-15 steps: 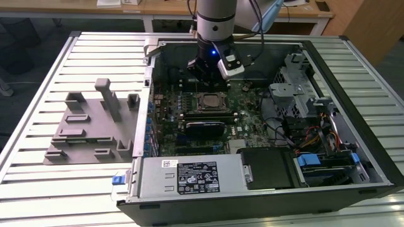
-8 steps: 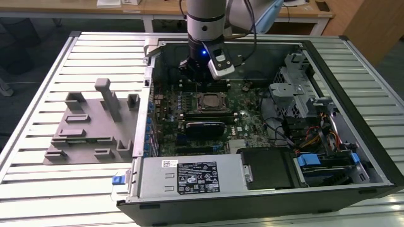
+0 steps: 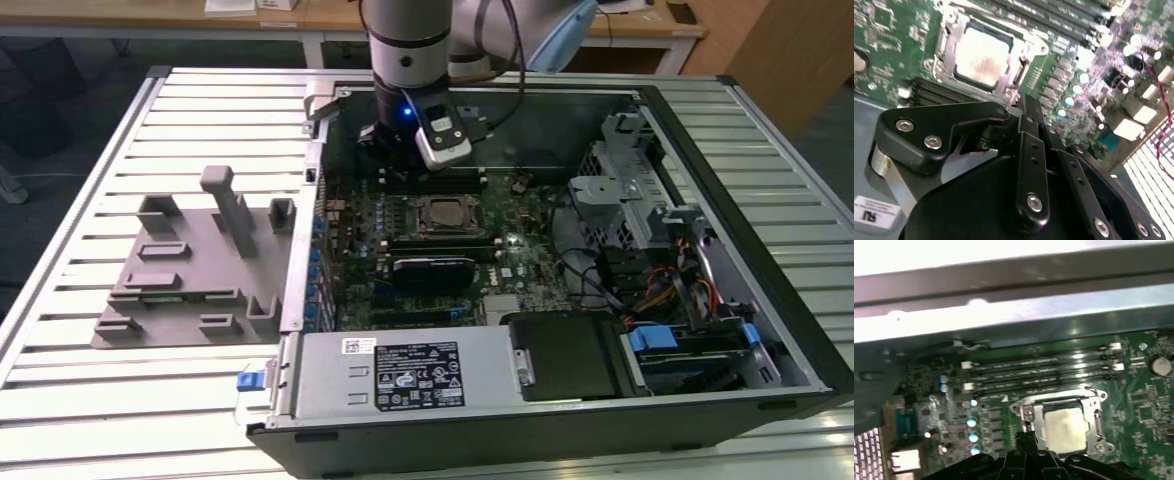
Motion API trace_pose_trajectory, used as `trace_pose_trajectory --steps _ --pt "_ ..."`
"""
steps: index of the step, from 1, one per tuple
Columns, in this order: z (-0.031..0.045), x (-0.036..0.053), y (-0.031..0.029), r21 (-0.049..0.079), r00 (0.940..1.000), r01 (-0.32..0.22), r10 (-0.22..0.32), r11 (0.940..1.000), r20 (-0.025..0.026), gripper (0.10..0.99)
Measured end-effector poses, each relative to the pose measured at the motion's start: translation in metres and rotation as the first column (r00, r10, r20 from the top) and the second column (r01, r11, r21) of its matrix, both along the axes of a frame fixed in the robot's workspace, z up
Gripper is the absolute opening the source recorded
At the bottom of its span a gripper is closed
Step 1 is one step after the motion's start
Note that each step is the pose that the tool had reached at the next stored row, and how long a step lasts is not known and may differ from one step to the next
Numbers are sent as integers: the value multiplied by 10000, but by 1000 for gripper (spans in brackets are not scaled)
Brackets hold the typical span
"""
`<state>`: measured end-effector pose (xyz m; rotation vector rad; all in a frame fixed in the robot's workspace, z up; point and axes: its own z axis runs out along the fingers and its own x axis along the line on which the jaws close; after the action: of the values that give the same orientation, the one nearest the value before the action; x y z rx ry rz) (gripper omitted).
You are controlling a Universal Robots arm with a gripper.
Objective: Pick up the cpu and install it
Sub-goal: 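Install the first cpu locking lever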
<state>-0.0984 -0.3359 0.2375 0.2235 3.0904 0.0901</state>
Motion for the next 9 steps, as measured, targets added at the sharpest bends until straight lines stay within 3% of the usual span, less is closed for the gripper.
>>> trace_pose_trajectory --steps 6,7,9 --pt "0 -83 -6 563 10000 -1 1 9984 0 106" --pt "0 -110 -10 917 10000 0 0 9958 1 106" --pt "0 -118 -10 1008 10000 0 -1 9949 1 106"
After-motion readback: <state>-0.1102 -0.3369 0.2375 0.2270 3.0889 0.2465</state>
